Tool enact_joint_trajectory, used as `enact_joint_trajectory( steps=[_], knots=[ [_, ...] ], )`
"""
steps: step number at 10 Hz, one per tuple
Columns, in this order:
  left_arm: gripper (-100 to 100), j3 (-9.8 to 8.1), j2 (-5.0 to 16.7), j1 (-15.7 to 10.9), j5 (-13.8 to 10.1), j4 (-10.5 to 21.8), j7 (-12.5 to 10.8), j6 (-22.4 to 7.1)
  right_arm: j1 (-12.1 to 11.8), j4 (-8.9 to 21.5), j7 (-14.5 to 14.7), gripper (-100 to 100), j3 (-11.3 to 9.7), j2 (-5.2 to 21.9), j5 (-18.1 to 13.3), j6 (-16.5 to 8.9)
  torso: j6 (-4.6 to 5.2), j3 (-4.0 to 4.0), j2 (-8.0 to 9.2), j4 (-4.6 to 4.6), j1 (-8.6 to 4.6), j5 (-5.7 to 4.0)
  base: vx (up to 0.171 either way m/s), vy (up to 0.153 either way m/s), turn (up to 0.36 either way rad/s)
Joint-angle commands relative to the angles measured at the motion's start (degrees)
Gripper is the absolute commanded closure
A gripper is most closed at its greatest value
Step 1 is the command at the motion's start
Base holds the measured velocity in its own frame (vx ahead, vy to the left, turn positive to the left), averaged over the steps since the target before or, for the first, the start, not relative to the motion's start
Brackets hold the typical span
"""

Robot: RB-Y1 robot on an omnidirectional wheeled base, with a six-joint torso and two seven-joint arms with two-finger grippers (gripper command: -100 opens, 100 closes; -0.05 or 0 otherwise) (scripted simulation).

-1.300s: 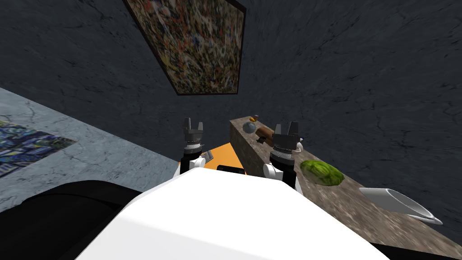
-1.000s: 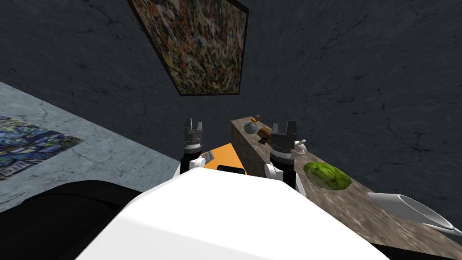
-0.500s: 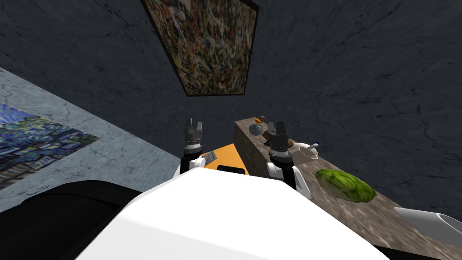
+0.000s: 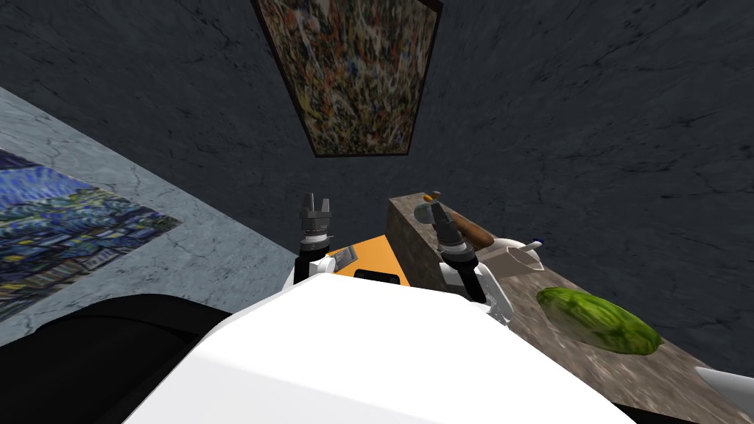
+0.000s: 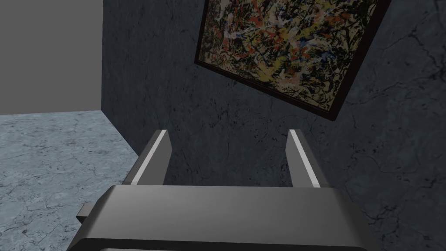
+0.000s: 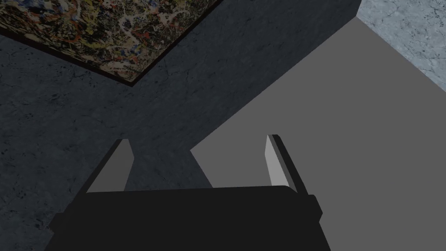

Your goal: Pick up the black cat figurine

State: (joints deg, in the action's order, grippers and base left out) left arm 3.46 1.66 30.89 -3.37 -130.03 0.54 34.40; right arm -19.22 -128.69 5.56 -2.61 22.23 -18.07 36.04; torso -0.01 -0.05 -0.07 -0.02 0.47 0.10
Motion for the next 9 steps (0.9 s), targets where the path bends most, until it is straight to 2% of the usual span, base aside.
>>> enact_joint_trajectory(
  steps=[1,3,4,6,7,8,9],
  knots=[
    [0,0.0,0.0,0.0,0.0,0.0,0.0,0.0,0.45,0.81,0.87,-100,-0.07,2.02,-1.32,0.63,0.0,0.0,0.0,0.0,0.0,0.0,0.013,0.096,0.018],
    [0,0.0,0.0,0.0,0.0,0.0,0.0,0.0,1.9,3.23,3.05,-100,0.26,5.98,-5.07,1.67,0.01,0.03,0.06,0.01,-0.17,-0.03,0.008,0.089,0.074],
    [0,0.0,0.0,0.0,0.0,0.0,0.0,0.0,1.9,3.23,3.05,-100,0.26,7.01,-5.18,1.67,0.01,0.02,0.04,0.01,-0.11,-0.02,0.015,0.066,0.021],
    [0,-0.01,0.01,0.0,0.0,0.0,0.0,0.0,3.0,6.2,5.43,-100,0.73,10.93,-9.03,2.53,0.01,0.03,0.05,0.01,-0.24,-0.05,0.01,0.078,0.063],
    [0,0.0,0.0,0.0,0.0,0.0,0.0,0.0,3.0,6.2,5.43,-100,0.73,12.33,-9.15,2.53,0.02,0.02,0.04,0.01,-0.16,-0.03,0.011,0.076,0.021],
    [0,-0.01,0.01,0.0,0.0,0.0,0.0,0.0,3.38,7.91,6.69,-100,1.02,14.52,-11.14,2.86,0.03,0.04,0.07,0.01,-0.19,-0.03,0.011,0.064,0.032],
    [0,-0.01,0.01,0.0,0.0,0.0,0.0,0.0,3.38,7.91,6.69,-100,1.02,15.1,-11.14,2.86,0.02,0.03,0.05,0.01,-0.23,-0.04,0.006,0.041,0.023]
  ],
)
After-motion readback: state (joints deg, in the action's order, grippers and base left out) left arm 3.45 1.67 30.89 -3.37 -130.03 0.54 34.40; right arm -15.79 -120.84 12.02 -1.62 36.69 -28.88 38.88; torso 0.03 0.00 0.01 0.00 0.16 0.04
